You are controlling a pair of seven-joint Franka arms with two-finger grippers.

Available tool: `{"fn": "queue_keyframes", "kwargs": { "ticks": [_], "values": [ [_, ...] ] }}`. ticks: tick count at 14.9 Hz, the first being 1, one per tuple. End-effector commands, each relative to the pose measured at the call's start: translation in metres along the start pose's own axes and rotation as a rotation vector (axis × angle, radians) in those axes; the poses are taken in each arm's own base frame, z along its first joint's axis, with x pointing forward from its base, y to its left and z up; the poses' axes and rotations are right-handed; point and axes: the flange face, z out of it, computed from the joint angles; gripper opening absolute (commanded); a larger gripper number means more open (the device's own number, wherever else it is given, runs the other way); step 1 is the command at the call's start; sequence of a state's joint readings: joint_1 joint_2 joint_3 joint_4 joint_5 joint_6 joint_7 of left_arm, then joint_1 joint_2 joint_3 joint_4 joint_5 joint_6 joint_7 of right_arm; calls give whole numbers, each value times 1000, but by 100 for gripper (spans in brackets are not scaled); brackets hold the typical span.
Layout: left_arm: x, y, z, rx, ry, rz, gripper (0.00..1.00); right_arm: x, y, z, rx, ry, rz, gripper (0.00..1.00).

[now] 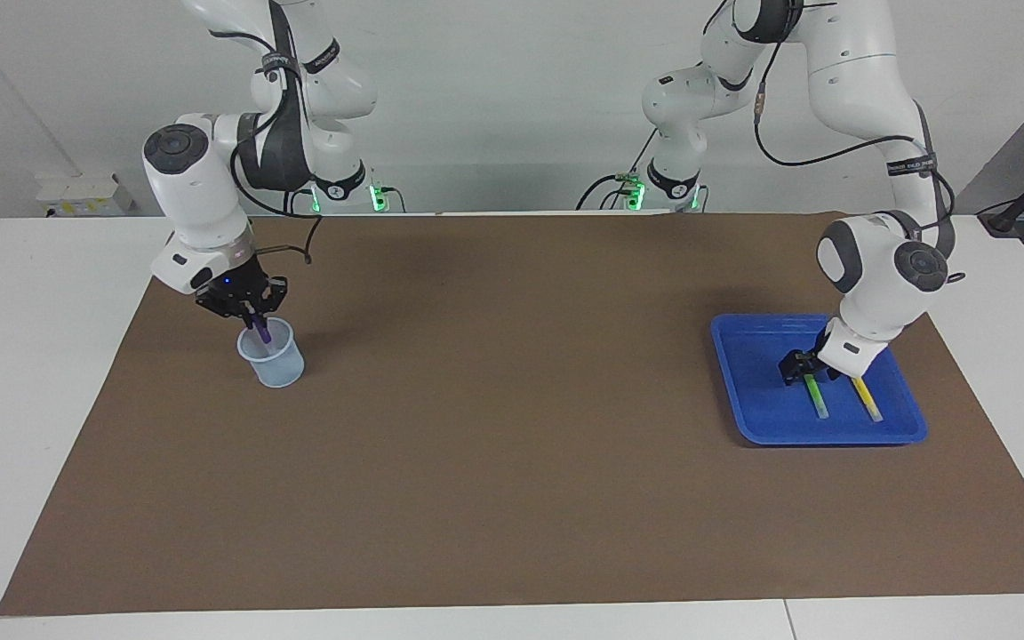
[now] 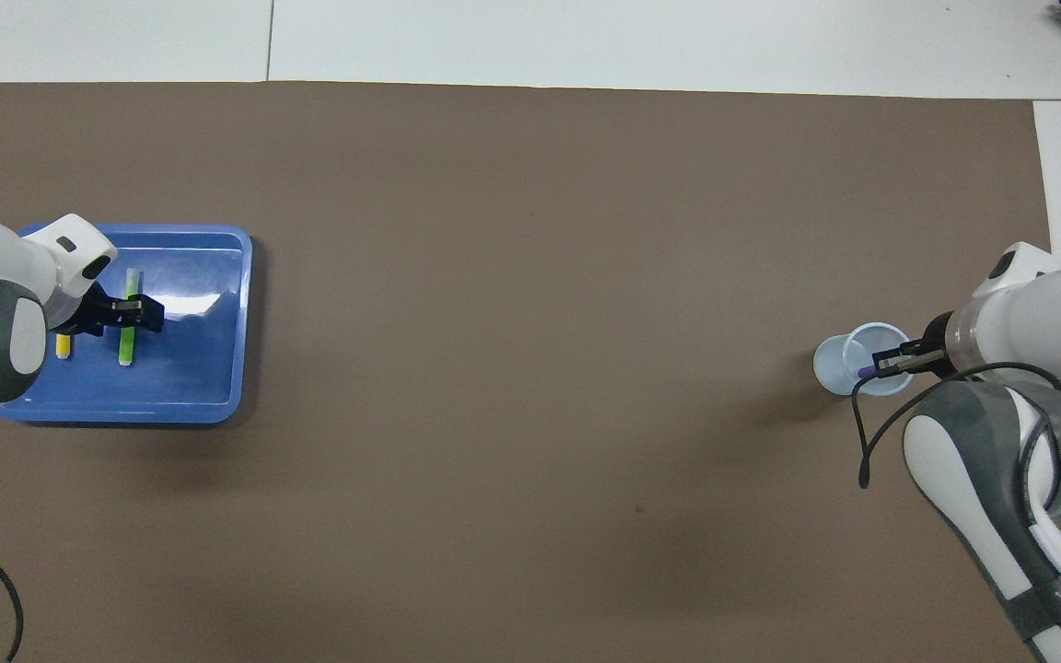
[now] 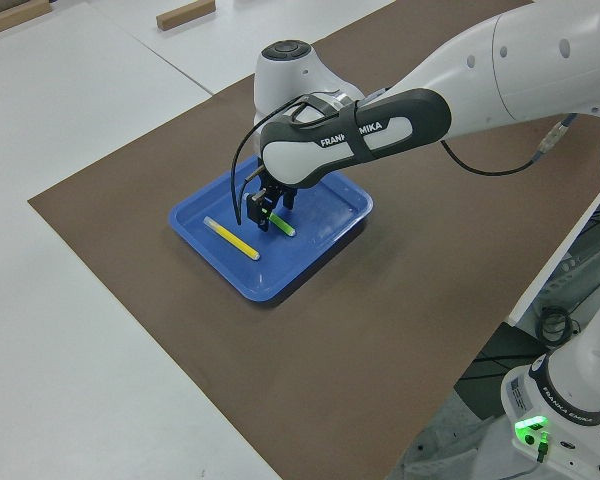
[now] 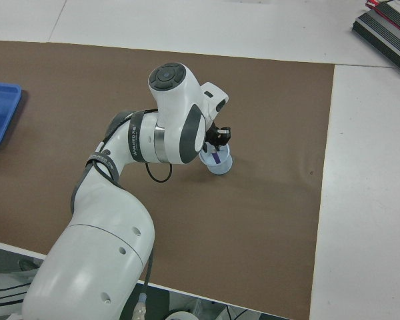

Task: Transfer and insert pens with both arms
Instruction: 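Grasp the green pen in the tray with the left gripper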

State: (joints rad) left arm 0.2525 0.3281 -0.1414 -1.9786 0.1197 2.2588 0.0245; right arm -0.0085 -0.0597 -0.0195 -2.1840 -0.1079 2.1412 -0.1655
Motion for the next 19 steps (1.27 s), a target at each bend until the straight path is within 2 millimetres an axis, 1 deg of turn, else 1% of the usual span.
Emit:
{"fn": "queue_keyframes", "kwargs": {
  "ticks": [1,2,3,7,9,11,12,14,15,16,17,18,19],
  "values": [
    [-7,5,-8,18,1,20,21,0,3,-1,-17,6,-25,100],
    [-8,5,-8,19,0,21,3,0,2,-2,-17,4,-27,100],
    [-8,5,-8,20,0,21,0,0,3,-5,-17,6,-27,100],
    [-6,4,-11,19,-5,18,0,1,-2,-20,-2,-15,-30,100],
    [2,8,-24,5,-4,2,0,0,-4,-29,18,-29,-21,100],
    [10,11,-43,-69,-17,-51,0,-1,-8,-43,78,-32,8,100],
    [12,10,-51,-103,-21,-75,0,-1,-13,-49,92,-34,4,100],
    [13,8,-66,-172,-34,-155,0,-1,-21,-60,139,-30,11,100],
    [13,9,-78,-183,-35,-218,0,-1,-23,-69,166,-22,21,100],
    [15,13,-84,-183,-42,-309,0,-2,-26,-72,199,-28,28,100],
    [16,19,-87,-183,-45,-408,0,0,-35,-77,235,-23,26,100],
    [19,30,-92,-184,-44,-486,0,2,-45,-82,276,-20,29,100],
    [21,37,-96,-184,-47,-530,0,4,-50,-88,314,-8,36,100]
  ]
}}
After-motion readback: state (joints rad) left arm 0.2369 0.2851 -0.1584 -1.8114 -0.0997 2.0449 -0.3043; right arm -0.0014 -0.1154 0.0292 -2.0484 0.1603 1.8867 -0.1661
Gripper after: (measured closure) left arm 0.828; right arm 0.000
